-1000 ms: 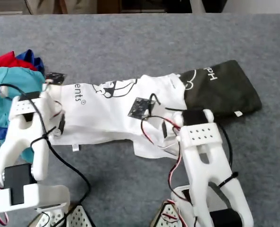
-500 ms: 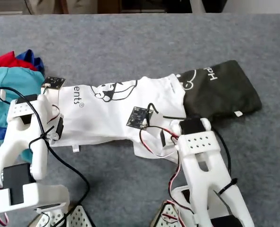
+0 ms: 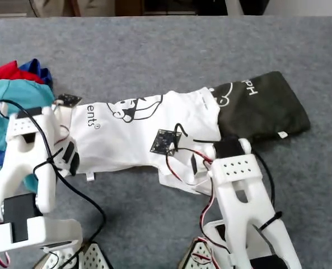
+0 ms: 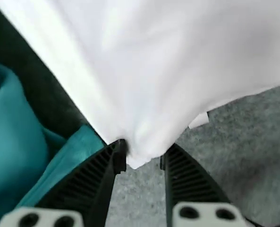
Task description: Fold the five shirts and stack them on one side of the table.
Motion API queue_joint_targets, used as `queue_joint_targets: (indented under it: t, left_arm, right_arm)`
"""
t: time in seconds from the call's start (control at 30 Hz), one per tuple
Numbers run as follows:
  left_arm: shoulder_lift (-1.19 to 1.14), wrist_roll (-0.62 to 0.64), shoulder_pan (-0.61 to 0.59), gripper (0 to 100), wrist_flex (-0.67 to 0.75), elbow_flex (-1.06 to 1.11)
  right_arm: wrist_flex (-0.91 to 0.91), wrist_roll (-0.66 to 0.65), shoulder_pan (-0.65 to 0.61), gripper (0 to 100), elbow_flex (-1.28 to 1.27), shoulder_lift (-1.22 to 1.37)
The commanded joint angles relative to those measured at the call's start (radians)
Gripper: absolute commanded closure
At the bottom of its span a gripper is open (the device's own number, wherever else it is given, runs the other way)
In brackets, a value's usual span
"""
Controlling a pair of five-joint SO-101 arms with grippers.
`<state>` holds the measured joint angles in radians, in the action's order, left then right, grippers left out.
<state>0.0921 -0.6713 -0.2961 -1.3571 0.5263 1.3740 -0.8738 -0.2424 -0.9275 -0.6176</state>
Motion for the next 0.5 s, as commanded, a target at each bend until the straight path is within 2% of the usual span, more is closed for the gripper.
queue_joint_targets:
  t: [0.0, 0.07, 0.13, 0.17, 0.23, 0.3, 0.47]
  left_arm:
    - [0.008, -0.009, 0.002, 91, -0.138, -0.163]
    - [0.008, -0.009, 0.002, 95, -0.196, -0.222]
    - [0.008, -0.006, 0.002, 99, -0.244, -0.255]
    - [0.008, -0.005, 0.002, 98, -0.269, -0.267]
    - [0.022, -0.005, -0.014, 98, -0.307, -0.288]
    - [0.073, -0.005, -0.040, 98, -0.336, -0.315]
    - [0.277, -0.009, -0.058, 98, -0.365, -0.338]
  right_arm:
    - [0.068, -0.018, -0.004, 69.2, 0.099, -0.024]
    - [0.098, -0.017, -0.004, 78.9, 0.143, -0.024]
    - [0.103, -0.006, -0.001, 97.0, 0.191, -0.024]
    - [0.095, 0.028, 0.012, 99.8, 0.219, -0.025]
    - [0.063, 0.077, 0.047, 95.9, 0.280, -0.028]
    - [0.037, 0.083, 0.077, 99.8, 0.352, -0.021]
    - [0.025, 0.083, 0.101, 99.5, 0.490, 0.050]
